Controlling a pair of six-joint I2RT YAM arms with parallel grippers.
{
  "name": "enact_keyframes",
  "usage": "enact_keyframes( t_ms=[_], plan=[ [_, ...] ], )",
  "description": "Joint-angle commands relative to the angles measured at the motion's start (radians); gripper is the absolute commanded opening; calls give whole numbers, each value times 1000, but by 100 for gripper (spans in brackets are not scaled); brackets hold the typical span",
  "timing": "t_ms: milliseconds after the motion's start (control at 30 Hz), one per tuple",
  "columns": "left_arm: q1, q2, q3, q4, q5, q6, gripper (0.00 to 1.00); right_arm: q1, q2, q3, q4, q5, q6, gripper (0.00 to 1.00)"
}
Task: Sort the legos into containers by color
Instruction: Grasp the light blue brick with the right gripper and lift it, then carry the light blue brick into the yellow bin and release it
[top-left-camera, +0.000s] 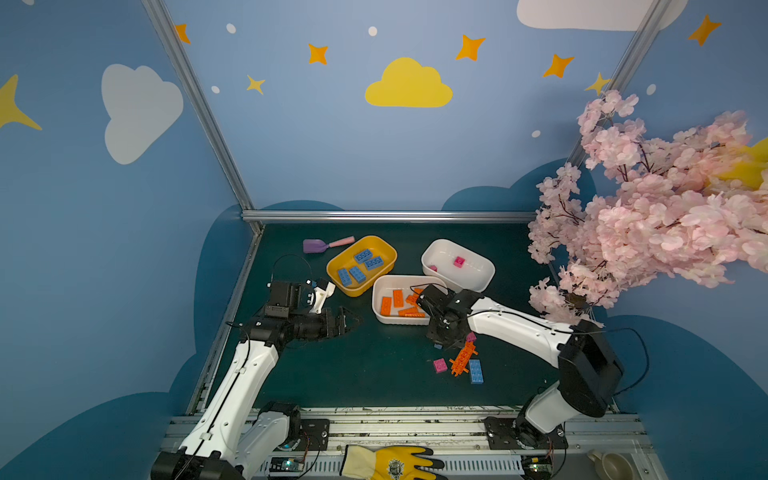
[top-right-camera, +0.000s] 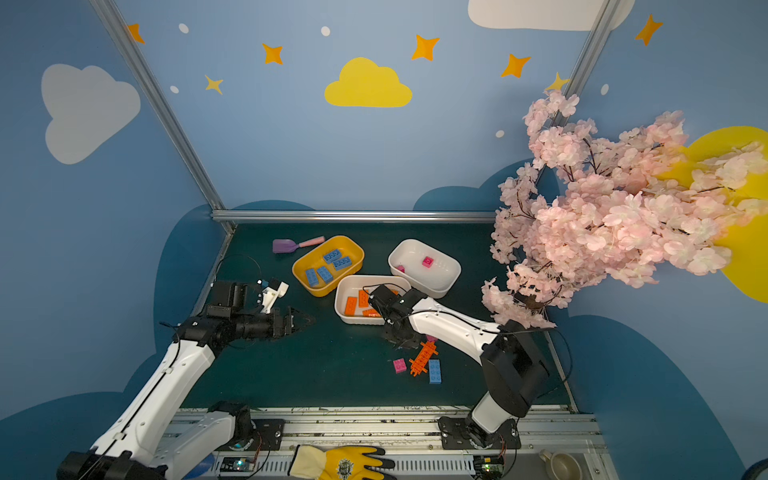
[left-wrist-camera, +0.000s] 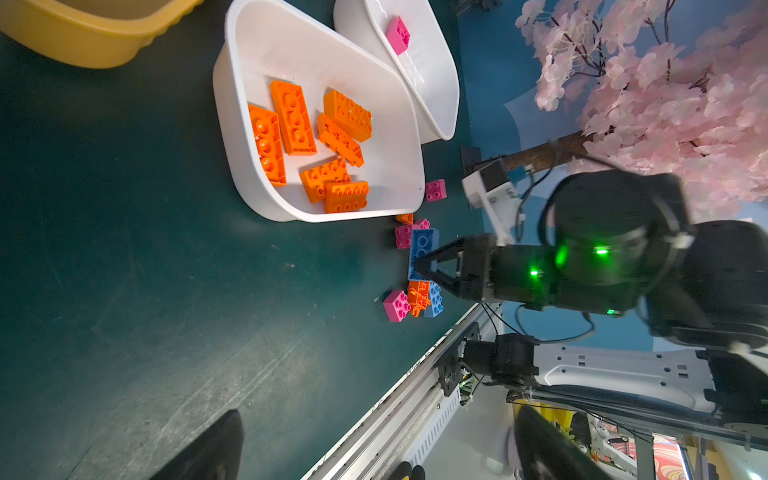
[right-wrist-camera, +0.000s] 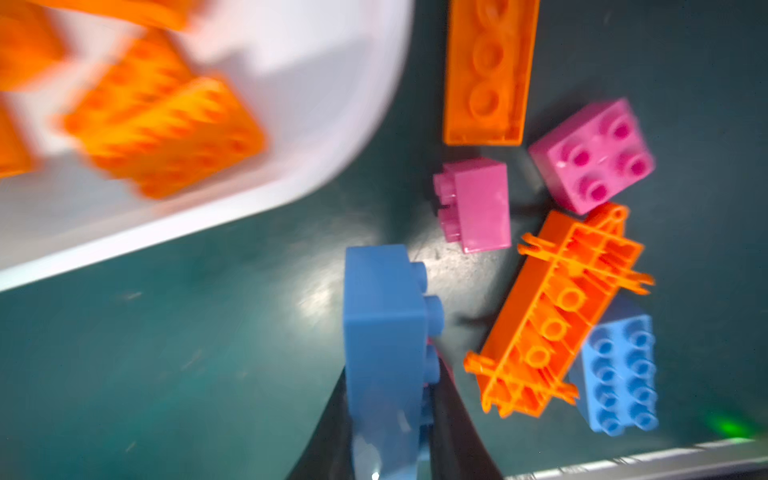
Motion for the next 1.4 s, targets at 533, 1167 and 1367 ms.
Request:
enact_keyframes(
  t_ms=[533, 1167, 1367],
  plan=[
    [110, -1, 47, -14, -19, -28, 100, -78, 469, 870, 34, -277, -387, 11],
    [123, 17, 26, -22, -26, -29, 100, -91, 929, 1190, 397, -293, -436, 14],
    [128, 29, 28, -33, -25, -16, 100, -98, 1042, 1388, 299, -263, -468, 35]
  ],
)
